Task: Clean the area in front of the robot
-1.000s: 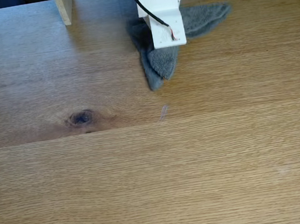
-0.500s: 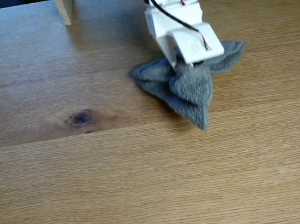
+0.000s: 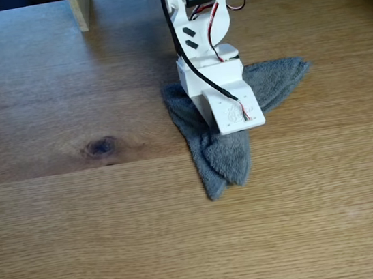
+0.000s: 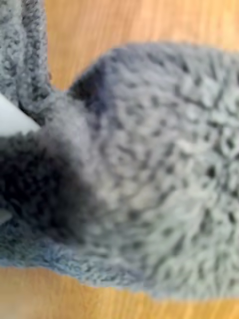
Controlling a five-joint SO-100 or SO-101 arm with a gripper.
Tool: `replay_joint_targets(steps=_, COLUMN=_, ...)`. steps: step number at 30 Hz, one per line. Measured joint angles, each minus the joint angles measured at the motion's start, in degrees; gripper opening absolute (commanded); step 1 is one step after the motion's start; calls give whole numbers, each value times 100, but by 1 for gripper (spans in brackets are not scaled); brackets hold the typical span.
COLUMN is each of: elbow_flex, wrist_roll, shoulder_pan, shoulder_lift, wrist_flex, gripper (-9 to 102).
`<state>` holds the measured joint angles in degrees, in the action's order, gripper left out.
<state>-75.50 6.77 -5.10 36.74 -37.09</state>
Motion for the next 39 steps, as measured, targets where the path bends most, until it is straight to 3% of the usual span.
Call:
replay_joint_targets(steps=6, elbow_flex=26, wrist_roll=-264, shoulder_pan=316, shoulder_lift=-475, wrist_flex=1978, gripper=0)
replay_joint_targets(steps=10, elbow_flex=44, wrist_roll=-448, shoulder_pan=545, shoulder_lift=-536, wrist_flex=2259, gripper=0)
replay_joint_targets(steps=14, elbow_flex=246, wrist_roll=-299, shoulder_pan=1160, shoulder_lift=-439, wrist_flex=1564, gripper=0)
replay_joint_targets(steps=19, elbow_flex=308, wrist_roll=211, shoulder_pan=1819, shoulder_lift=97, wrist_flex=-176, gripper=0)
replay_joint_targets(steps=27, elbow_flex=290, wrist_roll=404, shoulder_pan=1090, shoulder_lift=791, wrist_flex=-2637, gripper=0)
replay_joint_targets(steps=33, elbow_flex=281, wrist_roll=281, shoulder_pan=-475, shoulder_lift=853, wrist_flex=-2329, gripper=0)
replay_joint_targets(steps=39, elbow_flex=281, wrist_roll=53, shoulder_pan=-923, shoulder_lift=729, wrist_flex=-1397, gripper=0)
